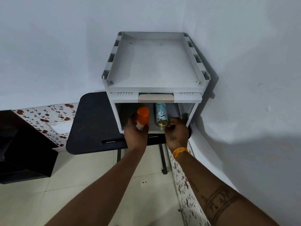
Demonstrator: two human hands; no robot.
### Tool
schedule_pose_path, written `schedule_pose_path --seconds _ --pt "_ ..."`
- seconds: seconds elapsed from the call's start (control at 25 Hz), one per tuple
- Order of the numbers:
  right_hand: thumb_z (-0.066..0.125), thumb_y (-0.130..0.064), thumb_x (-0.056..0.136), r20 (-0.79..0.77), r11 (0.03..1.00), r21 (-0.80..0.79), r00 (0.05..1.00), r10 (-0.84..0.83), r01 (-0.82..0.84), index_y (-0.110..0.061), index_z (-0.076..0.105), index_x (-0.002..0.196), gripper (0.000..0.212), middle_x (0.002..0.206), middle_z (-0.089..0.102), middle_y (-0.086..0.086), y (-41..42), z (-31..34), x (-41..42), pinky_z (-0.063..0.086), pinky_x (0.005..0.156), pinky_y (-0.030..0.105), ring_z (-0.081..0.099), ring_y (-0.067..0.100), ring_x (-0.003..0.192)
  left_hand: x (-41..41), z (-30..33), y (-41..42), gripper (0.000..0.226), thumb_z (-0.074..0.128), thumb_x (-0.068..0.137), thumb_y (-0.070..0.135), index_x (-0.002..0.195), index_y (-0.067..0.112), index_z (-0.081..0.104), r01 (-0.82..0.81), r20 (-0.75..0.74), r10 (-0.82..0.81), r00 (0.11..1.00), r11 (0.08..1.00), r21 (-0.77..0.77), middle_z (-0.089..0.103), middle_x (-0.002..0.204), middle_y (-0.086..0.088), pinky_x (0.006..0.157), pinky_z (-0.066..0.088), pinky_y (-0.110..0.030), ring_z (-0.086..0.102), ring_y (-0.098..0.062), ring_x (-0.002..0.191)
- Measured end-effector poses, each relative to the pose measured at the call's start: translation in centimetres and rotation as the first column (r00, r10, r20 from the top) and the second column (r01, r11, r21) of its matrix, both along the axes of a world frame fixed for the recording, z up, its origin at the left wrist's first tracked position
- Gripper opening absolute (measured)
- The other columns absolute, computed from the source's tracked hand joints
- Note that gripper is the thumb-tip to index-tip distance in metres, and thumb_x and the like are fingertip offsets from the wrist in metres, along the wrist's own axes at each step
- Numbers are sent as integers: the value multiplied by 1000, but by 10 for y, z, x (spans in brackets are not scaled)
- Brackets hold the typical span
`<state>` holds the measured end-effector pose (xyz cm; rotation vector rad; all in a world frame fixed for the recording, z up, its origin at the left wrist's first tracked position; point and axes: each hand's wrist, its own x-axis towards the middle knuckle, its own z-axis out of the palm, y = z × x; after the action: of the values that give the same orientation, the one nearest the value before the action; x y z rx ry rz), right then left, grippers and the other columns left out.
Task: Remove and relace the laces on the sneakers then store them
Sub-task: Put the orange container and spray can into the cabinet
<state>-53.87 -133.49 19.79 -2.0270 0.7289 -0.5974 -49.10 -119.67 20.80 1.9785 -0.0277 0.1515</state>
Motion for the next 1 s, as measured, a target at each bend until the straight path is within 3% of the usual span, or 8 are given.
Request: schedule_pose_path --seconds 0.16,0.28,0.4,0.52,0.6,0.72,1.0 --pt "75 -7 86 149 999 -9 988 34 -33 -20 72 105 23 106 68 -3 23 36 -36 62 81 35 66 11 92 -32 34 14 41 79 90 20 128 23 63 58 130 -53 990 998 -38 68 120 8 85 56 -30 63 -11 110" --pt "77 -12 85 190 990 -133 979 77 -52 -19 72 105 21 106 67 -4 36 71 -49 58 81 29 63 12 97 -42 79 32 27 73 95 20 121 18 69 153 298 -164 941 986 60 71 113 6 81 56 -25 66 -8 100" --pt "76 -18 85 231 941 -334 963 136 -53 -16 71 102 18 105 64 -1 43 109 -52 49 80 26 58 16 100 -33 126 53 19 68 97 20 114 13 72 215 511 -322 797 942 257 72 107 2 82 55 -29 65 -13 95" --pt "75 -22 85 229 846 -529 949 217 -66 -16 71 103 20 110 63 1 44 144 -44 44 86 27 52 19 107 2 160 63 20 69 94 18 111 10 74 84 667 -372 646 902 423 74 112 -5 99 48 -33 64 -21 110" --pt "74 -23 84 133 773 -620 955 267 -130 -16 70 108 25 111 62 3 41 161 -33 46 88 31 52 22 108 29 175 65 27 72 91 19 117 11 75 11 628 -412 660 842 540 72 126 -6 111 42 -47 56 -29 129" --pt "73 -20 82 -55 677 -693 956 290 -246 -16 69 113 32 107 62 6 35 176 -19 52 82 41 54 27 103 53 185 65 36 76 90 29 123 15 74 69 415 -454 789 736 673 69 134 -6 117 33 -56 45 -36 142" --pt "62 -13 91 -333 585 -670 890 312 -456 -15 65 124 33 115 58 10 32 202 -15 49 86 40 55 32 104 54 193 65 33 75 93 27 123 13 75 198 306 -438 845 789 582 71 130 -4 118 37 -47 42 -30 145"
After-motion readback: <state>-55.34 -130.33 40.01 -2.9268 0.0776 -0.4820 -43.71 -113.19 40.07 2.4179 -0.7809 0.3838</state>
